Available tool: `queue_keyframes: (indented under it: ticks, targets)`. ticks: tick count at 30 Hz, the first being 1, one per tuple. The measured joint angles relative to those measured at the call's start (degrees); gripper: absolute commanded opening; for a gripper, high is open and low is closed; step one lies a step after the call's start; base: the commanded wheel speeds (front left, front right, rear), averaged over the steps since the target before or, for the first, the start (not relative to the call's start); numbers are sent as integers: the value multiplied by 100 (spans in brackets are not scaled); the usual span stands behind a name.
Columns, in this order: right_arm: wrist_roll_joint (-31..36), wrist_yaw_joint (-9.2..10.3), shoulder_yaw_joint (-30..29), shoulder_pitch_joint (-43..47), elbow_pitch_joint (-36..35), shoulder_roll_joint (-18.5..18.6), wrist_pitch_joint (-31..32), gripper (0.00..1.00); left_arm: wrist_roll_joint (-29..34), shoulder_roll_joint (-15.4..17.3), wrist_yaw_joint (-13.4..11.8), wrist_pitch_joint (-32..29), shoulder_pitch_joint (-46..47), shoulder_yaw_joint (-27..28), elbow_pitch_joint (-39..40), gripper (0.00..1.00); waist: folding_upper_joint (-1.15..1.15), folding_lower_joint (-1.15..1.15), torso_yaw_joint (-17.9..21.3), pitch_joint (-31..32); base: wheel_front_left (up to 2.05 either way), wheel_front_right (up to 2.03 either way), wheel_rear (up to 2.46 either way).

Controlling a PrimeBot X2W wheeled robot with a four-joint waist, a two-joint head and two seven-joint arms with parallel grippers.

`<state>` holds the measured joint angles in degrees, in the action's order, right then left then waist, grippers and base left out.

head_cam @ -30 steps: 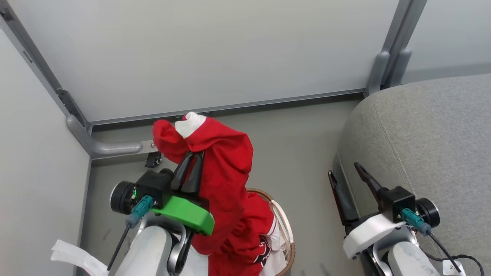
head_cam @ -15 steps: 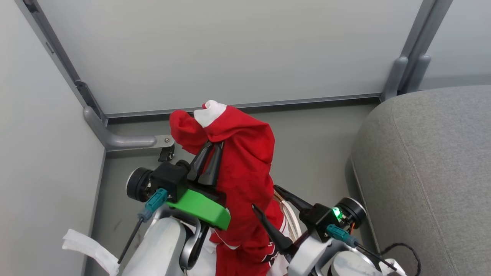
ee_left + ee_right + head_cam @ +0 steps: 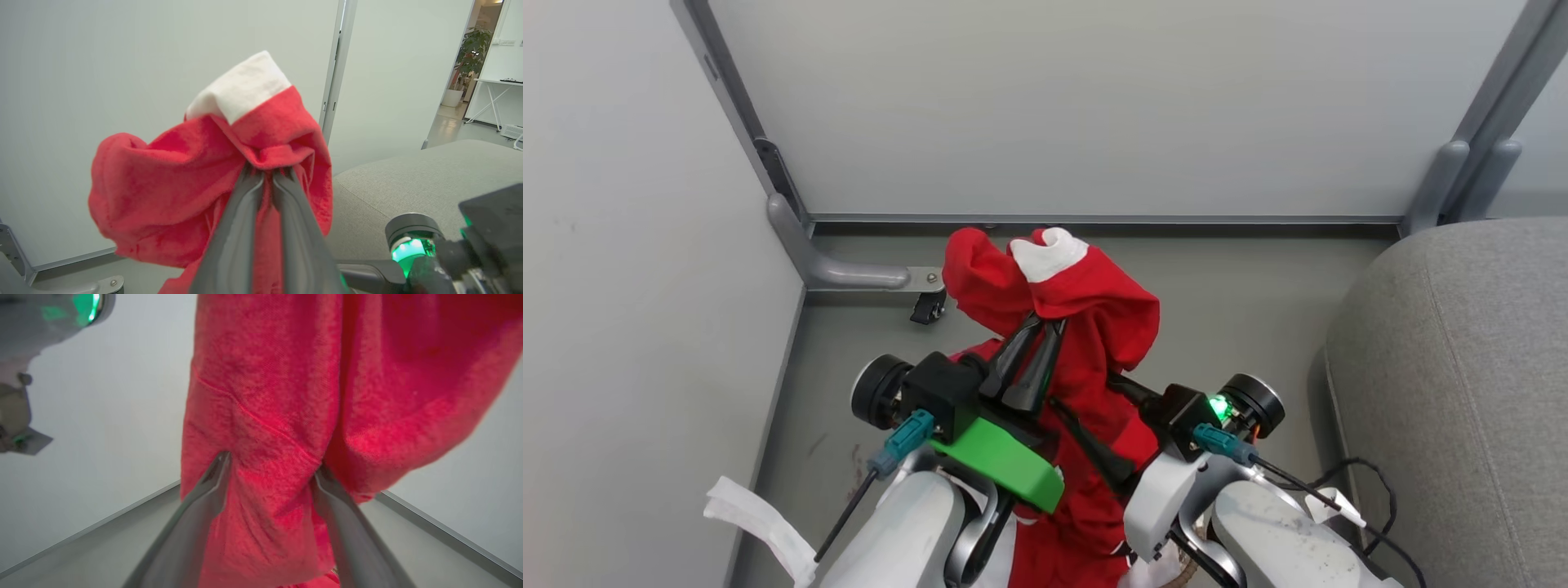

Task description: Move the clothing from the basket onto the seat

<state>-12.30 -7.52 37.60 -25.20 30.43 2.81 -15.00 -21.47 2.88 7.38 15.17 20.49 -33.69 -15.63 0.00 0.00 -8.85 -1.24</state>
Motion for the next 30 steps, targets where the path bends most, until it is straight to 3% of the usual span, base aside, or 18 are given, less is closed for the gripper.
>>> queue_keyframes:
  ticks: [11, 12, 13, 21, 30]
  targets:
    - [-231, 0, -53, -23, -73, -2, 1, 0, 14, 1, -7, 0, 9, 43, -107, 0, 0, 0, -131, -53, 0, 0, 0]
    - [-234, 0, -88, -12, -102, -1, 0, 0, 34, 0, -15, 0, 6, 75, -107, 36, 0, 0, -105, -56, 0, 0, 0]
    - [-235, 0, -102, -3, -122, -1, 0, 0, 35, 0, -22, 0, 4, 115, -115, 100, 0, 0, -82, -59, 0, 0, 0]
    - [-252, 0, -439, 250, -487, -4, 0, 0, 199, 3, -81, 0, -159, 482, -269, 100, 0, 0, 331, -90, 0, 0, 0]
    - [-110, -1, -811, 647, -859, 2, 1, 0, 510, 1, -47, 0, -338, 960, -399, 100, 0, 0, 1215, -145, 0, 0, 0]
